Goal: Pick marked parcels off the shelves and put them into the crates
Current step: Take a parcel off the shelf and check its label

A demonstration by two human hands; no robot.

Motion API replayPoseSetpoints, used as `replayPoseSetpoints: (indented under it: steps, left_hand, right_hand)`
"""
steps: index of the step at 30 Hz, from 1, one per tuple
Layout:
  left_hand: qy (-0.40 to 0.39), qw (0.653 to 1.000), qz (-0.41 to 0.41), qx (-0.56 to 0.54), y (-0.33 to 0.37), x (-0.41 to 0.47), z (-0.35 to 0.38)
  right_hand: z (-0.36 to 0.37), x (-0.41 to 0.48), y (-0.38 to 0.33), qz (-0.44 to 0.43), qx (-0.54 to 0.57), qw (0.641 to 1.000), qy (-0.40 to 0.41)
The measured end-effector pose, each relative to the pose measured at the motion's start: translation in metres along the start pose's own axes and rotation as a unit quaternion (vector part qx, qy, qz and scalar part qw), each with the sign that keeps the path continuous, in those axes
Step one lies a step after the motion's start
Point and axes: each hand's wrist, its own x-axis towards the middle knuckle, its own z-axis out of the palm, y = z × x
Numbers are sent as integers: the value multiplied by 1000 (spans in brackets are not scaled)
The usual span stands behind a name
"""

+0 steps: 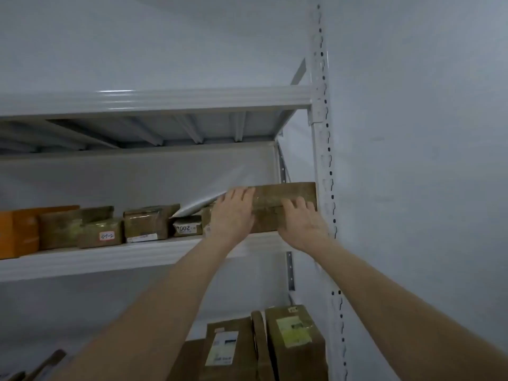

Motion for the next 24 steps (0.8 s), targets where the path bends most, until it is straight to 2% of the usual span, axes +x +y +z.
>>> replayPoseSetpoints:
  steps: [3,9,14,19,24]
  left_hand:
    - [-7,1000,-21,0,-7,27,4]
    - [-93,995,-26,20,-13,70,30]
    - [-65,997,-31,20,-23,84,35]
    - [-76,995,-55,-16,-42,83,37]
    - [-66,996,-60,-19,-55,77,31]
  right_hand:
    - [0,17,14,-3,-13,1000,18]
    - [8,43,23,-9,-32,999,32]
    - [19,51,24,21,-35,998,46]
    - [15,57,22,78,-8,991,106]
    - [4,60,18,136,37,983,117]
